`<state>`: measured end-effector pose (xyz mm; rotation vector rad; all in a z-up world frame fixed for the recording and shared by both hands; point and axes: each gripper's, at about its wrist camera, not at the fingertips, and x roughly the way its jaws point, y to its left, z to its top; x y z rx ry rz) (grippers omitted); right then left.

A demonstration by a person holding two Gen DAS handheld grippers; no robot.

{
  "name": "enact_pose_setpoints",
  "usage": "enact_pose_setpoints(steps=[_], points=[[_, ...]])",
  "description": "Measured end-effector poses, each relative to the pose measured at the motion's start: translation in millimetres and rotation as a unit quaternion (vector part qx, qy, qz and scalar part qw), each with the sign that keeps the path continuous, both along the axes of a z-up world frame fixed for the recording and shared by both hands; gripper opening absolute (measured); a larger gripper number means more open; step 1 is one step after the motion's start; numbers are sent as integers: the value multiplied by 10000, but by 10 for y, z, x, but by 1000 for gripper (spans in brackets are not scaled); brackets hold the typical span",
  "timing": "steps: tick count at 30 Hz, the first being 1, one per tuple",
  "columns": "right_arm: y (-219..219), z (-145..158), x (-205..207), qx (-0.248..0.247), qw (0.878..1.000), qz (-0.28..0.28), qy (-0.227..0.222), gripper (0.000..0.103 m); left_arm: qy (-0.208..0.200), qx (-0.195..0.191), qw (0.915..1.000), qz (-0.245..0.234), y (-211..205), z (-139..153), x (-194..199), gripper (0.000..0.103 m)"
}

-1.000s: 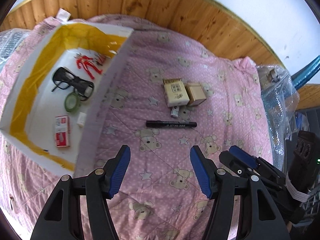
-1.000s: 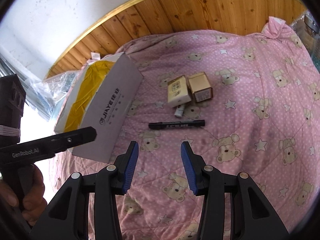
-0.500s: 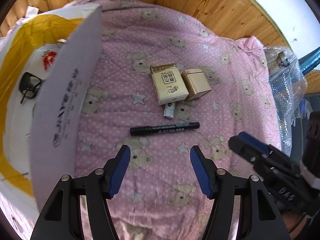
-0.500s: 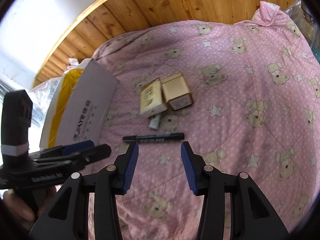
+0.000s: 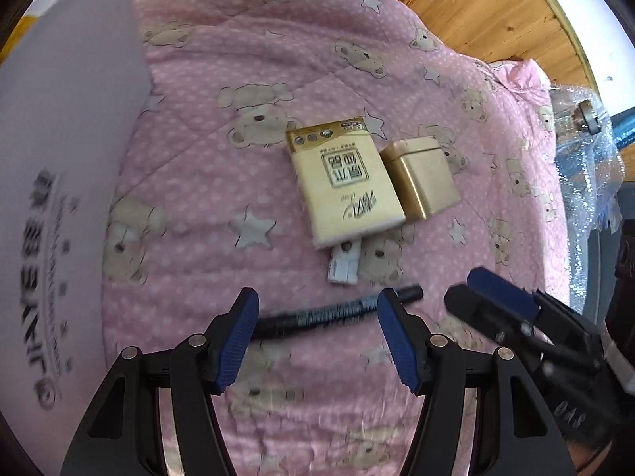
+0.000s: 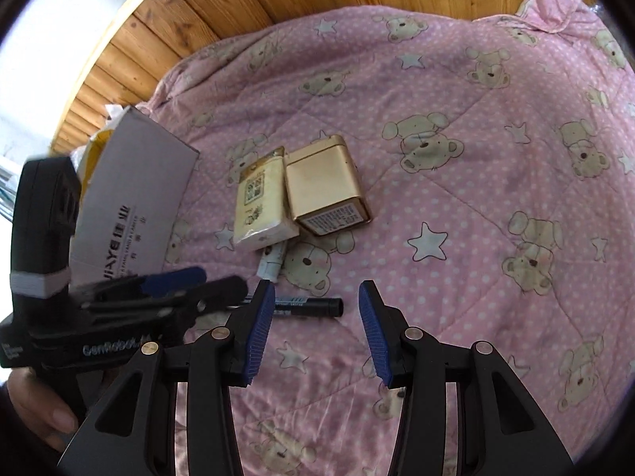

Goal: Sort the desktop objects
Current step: 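Grasp the cream tissue pack with the left tool while the right tool grasps the gold tin box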

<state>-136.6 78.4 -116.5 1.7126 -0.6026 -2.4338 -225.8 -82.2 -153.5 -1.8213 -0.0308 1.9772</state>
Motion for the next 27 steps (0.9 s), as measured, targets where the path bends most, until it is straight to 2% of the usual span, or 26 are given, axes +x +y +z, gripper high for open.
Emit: enact_pose_setpoints(steps=[5,8,11,15,18,23,27], points=[[75,-103,-57,-62,10000,-24,-64,47,-41,-18,9998,174,30,-126,-196,63],[148,-102,-121,-87,9999,-91,-36,47,135,-427,9963,734,-127,-179,-327,63],[190,-77,-208,-87,9999,-83,38,50,-61,-214,9937,1100,-273,-202,-402,63],[160,-49,-330,43,9998,38,180,54,98,-83,9954,946,-188,-60,-394,63],[125,-74,-412,136,9996,132,217,54,162,112,9965,810,-63,5,-409,72],[92,-161,-545,184,9994,220,210,56,258,17,9984,503,173,-98,-496,72],[45,-223,-630,259,9989,332,194,57,245,-89,9987,434,260,-229,-593,73]])
